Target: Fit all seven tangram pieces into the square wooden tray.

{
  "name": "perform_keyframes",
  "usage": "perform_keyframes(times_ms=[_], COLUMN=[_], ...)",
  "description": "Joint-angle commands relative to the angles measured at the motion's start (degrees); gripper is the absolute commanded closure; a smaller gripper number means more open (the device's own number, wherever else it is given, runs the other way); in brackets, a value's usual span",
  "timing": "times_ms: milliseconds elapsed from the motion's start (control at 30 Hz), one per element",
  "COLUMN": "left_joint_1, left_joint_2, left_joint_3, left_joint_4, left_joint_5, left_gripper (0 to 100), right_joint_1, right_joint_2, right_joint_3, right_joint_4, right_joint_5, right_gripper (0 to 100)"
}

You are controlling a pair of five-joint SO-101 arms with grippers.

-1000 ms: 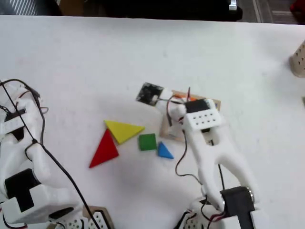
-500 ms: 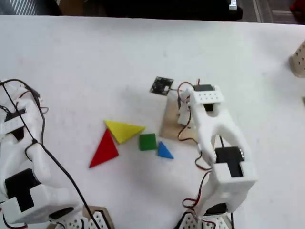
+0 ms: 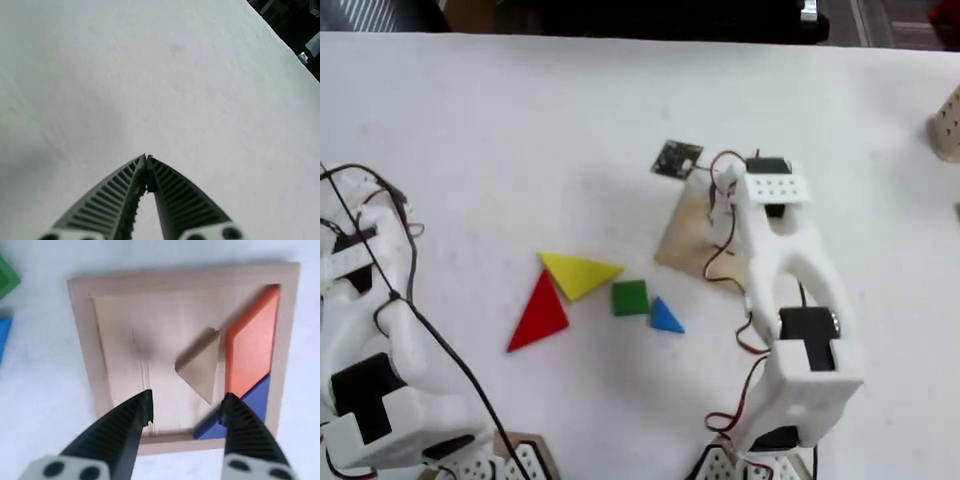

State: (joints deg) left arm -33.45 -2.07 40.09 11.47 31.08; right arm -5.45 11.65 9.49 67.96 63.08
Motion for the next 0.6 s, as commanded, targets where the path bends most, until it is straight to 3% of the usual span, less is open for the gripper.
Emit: perform_keyframes(times_ms=[0, 133, 300, 433, 567], left_joint_1=[1.45, 1.36, 1.36, 1.36, 1.1], left_joint_2=[-2.68, -2.68, -2.68, -2.68, -2.68], left_joint_3=[-0.18, -0.18, -0.18, -0.18, -0.09], left_joint_4=[-1.49, -1.49, -1.49, -1.49, -1.23], left_joint_5=[1.05, 1.05, 1.05, 1.05, 1.05], left_gripper=[98, 98, 98, 98, 98], right_joint_1=[0.22, 0.22, -0.66, -4.09, -6.02], right_joint_2=[-6.11, -7.34, -6.64, -5.23, -1.63], right_joint_3=[-2.64, -2.55, -0.88, 0.44, 1.58], right_joint_4=[3.21, 5.49, 4.26, 1.45, -4.53], right_joint_5=[0.44, -4.4, -21.8, -32.79, -38.42], right_gripper=[78.7, 79.8, 99.1, 98.5, 98.1])
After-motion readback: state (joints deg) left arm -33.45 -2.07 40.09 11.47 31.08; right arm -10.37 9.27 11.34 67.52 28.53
